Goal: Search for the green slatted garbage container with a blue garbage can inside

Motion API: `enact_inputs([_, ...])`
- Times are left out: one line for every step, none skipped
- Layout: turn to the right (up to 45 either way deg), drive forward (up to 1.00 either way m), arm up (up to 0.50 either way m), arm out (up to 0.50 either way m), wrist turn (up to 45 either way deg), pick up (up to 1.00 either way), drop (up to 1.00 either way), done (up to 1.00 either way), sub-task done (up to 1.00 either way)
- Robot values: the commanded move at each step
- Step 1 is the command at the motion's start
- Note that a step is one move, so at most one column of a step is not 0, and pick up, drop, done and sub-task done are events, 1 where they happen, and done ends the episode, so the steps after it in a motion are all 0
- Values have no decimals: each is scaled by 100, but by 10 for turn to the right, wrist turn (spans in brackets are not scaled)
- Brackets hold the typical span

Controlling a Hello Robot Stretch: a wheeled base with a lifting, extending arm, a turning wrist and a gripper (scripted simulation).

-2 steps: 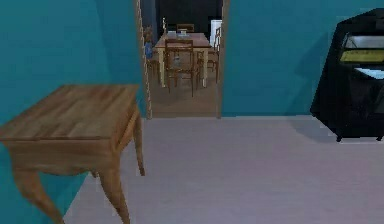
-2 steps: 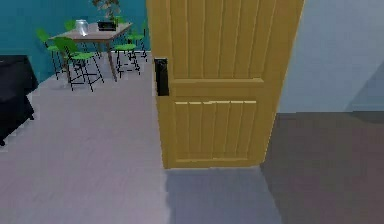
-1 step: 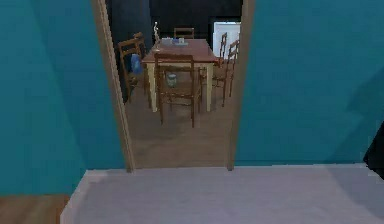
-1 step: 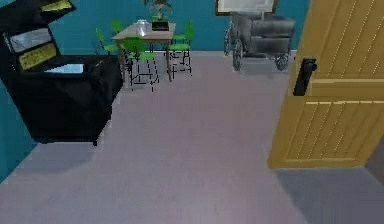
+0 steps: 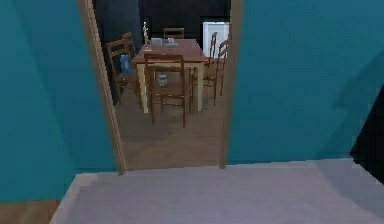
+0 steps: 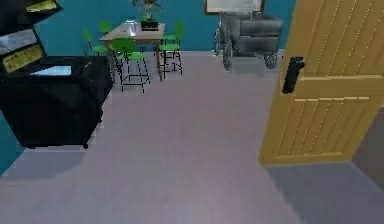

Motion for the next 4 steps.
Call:
enact_inputs([-90,0,0,0,0,0,0,0,0])
enact_inputs([0,100,0,0,0,0,0,0,0])
enact_inputs([0,80,0,0,0,0,0,0,0])
enact_inputs([450,0,0,0,0,0,0,0,0])
